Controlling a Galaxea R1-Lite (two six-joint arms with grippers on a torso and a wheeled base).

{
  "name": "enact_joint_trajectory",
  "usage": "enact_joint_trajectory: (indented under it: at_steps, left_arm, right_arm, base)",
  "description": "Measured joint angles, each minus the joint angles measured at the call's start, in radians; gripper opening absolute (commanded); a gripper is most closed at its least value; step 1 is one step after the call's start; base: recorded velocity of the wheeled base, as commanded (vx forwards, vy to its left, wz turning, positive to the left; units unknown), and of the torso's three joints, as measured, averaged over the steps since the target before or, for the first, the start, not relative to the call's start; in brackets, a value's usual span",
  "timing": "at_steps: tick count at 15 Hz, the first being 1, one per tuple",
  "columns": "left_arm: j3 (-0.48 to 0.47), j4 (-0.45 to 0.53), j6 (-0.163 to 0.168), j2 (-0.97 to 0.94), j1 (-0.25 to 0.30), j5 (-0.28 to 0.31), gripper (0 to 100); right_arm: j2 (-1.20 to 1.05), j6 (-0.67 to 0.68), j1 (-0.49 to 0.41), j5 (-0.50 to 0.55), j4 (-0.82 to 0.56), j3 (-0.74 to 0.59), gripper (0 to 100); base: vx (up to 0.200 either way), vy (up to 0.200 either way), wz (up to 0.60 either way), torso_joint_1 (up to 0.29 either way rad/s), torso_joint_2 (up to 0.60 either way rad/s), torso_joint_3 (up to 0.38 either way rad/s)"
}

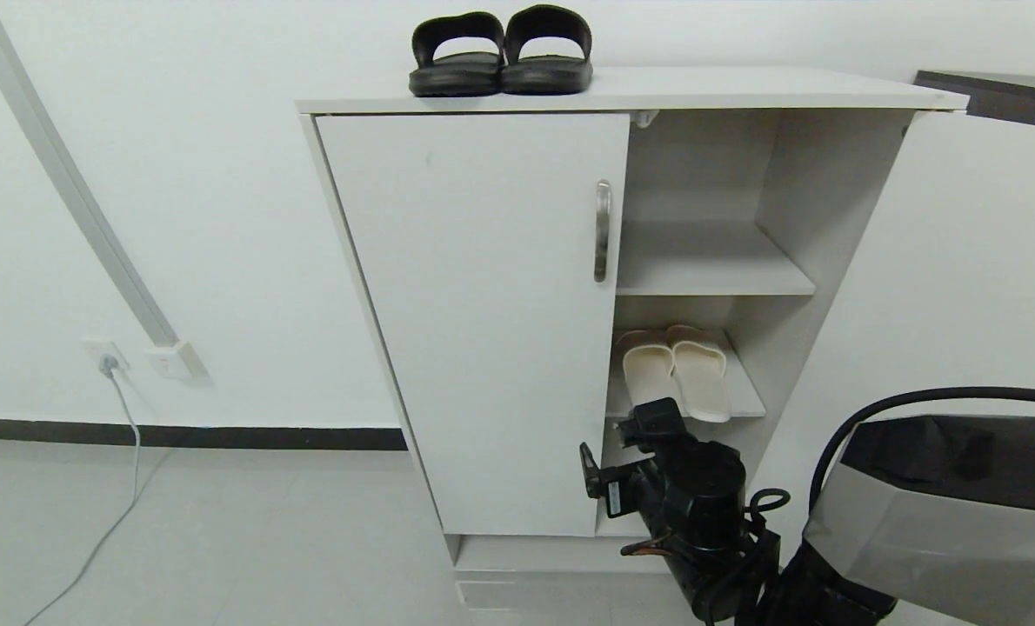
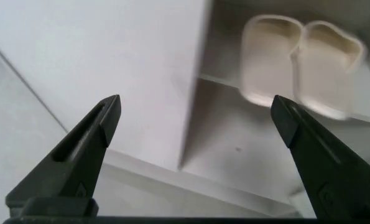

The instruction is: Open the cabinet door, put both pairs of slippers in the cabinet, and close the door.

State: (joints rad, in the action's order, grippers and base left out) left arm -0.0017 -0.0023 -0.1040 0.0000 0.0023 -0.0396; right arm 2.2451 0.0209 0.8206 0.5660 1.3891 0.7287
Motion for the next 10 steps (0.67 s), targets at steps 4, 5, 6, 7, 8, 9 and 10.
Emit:
enact_joint_trajectory:
  at_steps: [4, 5, 6, 7, 8, 9, 10]
  left_arm:
    - [0.000, 0.001, 0.000, 0.000, 0.000, 0.000, 0]
    - [0.000, 0.001, 0.000, 0.000, 0.001, 0.000, 0]
    - [0.000, 0.000, 0.000, 0.000, 0.001, -0.001, 0]
    - [0.000, 0.001, 0.000, 0.000, -0.001, -0.001, 0]
    - [0.000, 0.001, 0.000, 0.000, -0.001, -0.002, 0]
    - [0.000, 0.000, 0.000, 0.000, 0.001, -0.001, 0]
    - [0.000, 0.000, 0.000, 0.000, 0.001, -0.001, 0]
  right_arm:
    - [0.001, 0.000, -0.003, -0.001, 0.007, -0.001, 100]
    - [0.001, 0.000, -0.003, -0.003, 0.019, -0.002, 100]
    - [0.001, 0.000, -0.003, -0.012, 0.028, -0.007, 100]
    - [0.001, 0.000, -0.004, -0.019, 0.034, -0.010, 100]
    - [0.001, 0.000, -0.005, -0.029, 0.039, -0.022, 100]
    - [0.001, 0.003, -0.008, -0.044, 0.047, -0.031, 100]
    - [0.001, 0.001, -0.016, -0.065, 0.067, -0.037, 100]
  base:
    - [0.000, 0.200, 0.00, 0.005, 0.00, 0.002]
    - [0.000, 0.000, 0.00, 0.000, 0.00, 0.000]
    - [0.000, 0.000, 0.00, 0.000, 0.00, 0.000]
    - [0.000, 0.000, 0.00, 0.000, 0.00, 0.000]
    - [0.000, 0.000, 0.00, 0.000, 0.00, 0.000]
    - [0.000, 0.000, 0.00, 0.000, 0.00, 0.000]
    - [0.000, 0.000, 0.00, 0.000, 0.00, 0.000]
